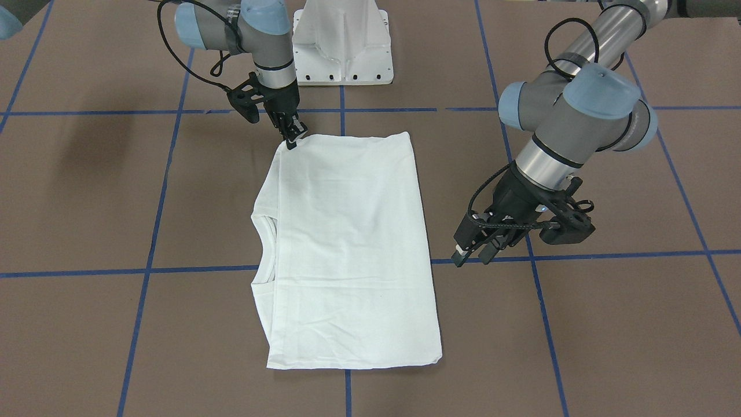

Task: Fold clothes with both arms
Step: 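Move the right gripper to its nearest hem corner while the left gripper lowers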

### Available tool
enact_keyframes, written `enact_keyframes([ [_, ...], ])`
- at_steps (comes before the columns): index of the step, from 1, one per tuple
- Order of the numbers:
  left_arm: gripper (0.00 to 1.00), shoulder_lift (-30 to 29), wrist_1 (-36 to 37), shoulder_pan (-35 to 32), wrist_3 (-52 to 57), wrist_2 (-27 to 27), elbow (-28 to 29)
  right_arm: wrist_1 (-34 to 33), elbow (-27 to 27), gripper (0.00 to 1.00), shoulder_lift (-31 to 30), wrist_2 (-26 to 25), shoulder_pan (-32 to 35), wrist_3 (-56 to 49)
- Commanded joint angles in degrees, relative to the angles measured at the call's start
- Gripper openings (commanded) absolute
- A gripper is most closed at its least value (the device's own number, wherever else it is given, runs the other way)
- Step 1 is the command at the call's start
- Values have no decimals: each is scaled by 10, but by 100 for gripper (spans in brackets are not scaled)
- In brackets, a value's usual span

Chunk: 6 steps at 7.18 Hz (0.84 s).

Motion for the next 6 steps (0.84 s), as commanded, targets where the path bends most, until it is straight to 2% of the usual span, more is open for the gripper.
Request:
enact_keyframes([
  [1, 69, 0, 1, 0, -3, 0, -4, -5, 12, 0, 0, 4, 1, -1],
  [3, 69, 40, 0, 24, -57, 2, -64, -5, 41, 0, -17, 5, 4, -3],
  [4, 69, 74, 0, 68, -107, 8, -105, -5, 46, 0, -17, 5, 4, -3],
  [5, 69, 88, 1, 113, -155, 41, -125, -5, 53, 0, -24, 5, 4, -3],
  [6, 69, 119, 14, 187, -185, 111, -148, -5, 55, 0, -25, 5, 3, -3],
])
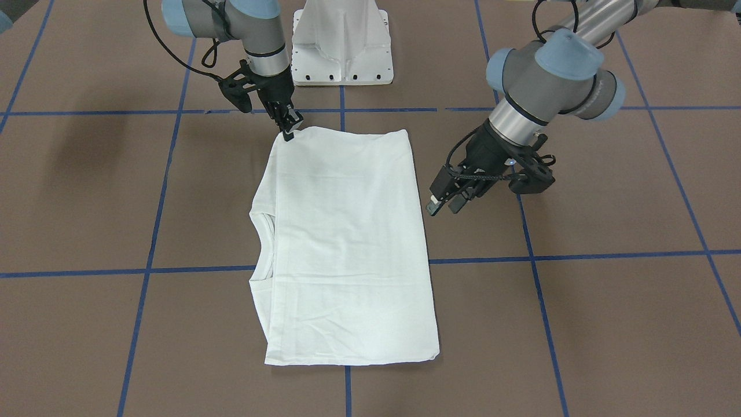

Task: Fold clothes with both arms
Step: 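Move the right gripper to its nearest hem corner while the left gripper lowers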

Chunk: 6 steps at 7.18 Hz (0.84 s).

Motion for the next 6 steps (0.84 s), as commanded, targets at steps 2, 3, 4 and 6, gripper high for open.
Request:
enact_keyframes([
  [2, 67, 40, 158, 181, -79, 131, -88, 0, 6, 0, -3, 0, -2, 0],
  [3, 66, 42, 163, 209, -92, 146, -86, 0, 6, 0, -4, 0, -2, -2],
  [4, 64, 42, 164, 219, -93, 146, -86, 0, 6, 0, -4, 0, -2, -3],
  [6, 63, 43, 180, 223, -94, 146, -87, -1, 6, 0, -4, 0, -2, -4],
])
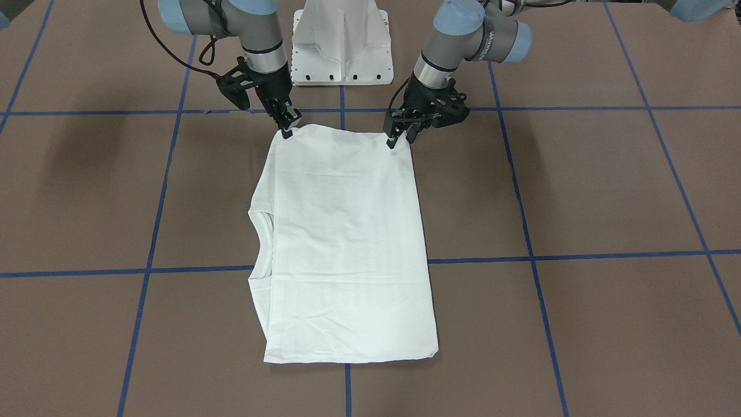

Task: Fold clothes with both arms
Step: 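Grasp the hem corners nearest the robot with both grippers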

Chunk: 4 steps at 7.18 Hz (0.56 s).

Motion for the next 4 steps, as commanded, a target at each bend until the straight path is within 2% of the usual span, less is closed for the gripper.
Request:
enact_keyframes([
  [1, 63, 0, 31, 7, -1, 1, -1, 1, 0, 0, 0, 0, 0, -1],
  [3, 63, 0, 43, 9, -2, 1, -1, 0, 0, 0, 0, 0, 0, -1],
  [4, 55, -1, 43, 14, -6, 1, 0, 0, 0, 0, 1, 0, 0, -1],
])
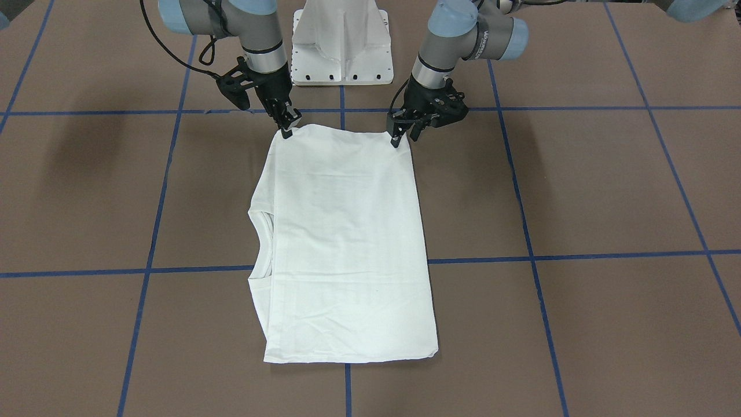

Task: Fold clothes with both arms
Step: 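Grasp the hem corners nearest the robot with both grippers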

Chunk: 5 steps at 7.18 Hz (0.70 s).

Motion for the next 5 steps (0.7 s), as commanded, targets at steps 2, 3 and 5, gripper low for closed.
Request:
enact_keyframes([
  [2, 26, -2, 3, 10, -8, -1, 0, 0, 1, 0, 1, 0, 0, 0],
  [3, 2, -2, 3, 10, -8, -1, 0, 0, 1, 0, 2, 0, 0, 0],
  [5, 0, -2, 3, 10, -7, -2, -5, 0, 3, 0, 1, 0, 0, 1],
])
